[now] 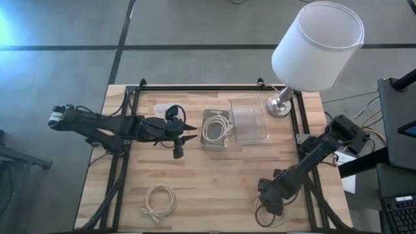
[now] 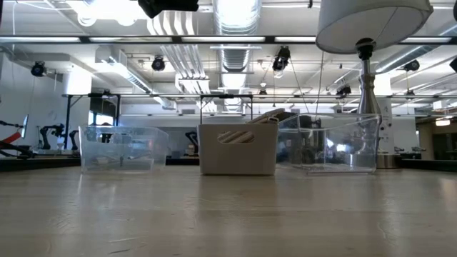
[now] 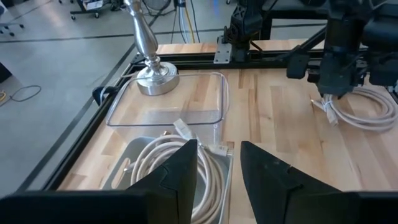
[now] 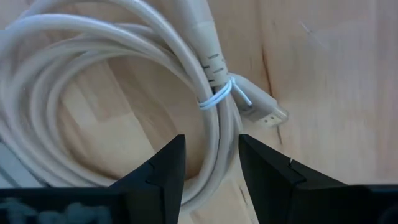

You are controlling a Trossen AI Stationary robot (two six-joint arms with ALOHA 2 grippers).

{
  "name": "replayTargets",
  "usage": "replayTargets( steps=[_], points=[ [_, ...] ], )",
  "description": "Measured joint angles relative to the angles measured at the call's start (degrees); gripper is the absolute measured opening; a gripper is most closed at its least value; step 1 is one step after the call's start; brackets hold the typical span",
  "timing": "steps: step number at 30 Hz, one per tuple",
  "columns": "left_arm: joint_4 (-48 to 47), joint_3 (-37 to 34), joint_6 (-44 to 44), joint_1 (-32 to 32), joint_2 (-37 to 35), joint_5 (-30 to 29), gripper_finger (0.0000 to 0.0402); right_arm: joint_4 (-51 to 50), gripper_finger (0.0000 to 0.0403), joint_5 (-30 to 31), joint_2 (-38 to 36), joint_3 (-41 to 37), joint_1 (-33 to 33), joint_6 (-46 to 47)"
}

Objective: Pick & Place USB Port
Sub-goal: Put the brown hdmi cable into the right transparent bin

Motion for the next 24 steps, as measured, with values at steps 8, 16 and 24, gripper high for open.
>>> replayTargets(
  steps=[8,16,24],
  points=[
    [0.23,0.00,0.57,0.00,0.00,-0.01,0.0126,0.09,0.0145,1.27,2.27,1.28,0.21,-0.11],
    [0.12,0.00,1.04,0.01,0.00,-0.01,0.0126,0.35,0.0127,2.00,5.05,0.82,0.27,0.38],
    [0.11,0.00,2.22,0.00,0.00,-0.02,0.0126,-0.59,0.0066,1.78,5.26,1.79,0.27,-1.45]
  ],
)
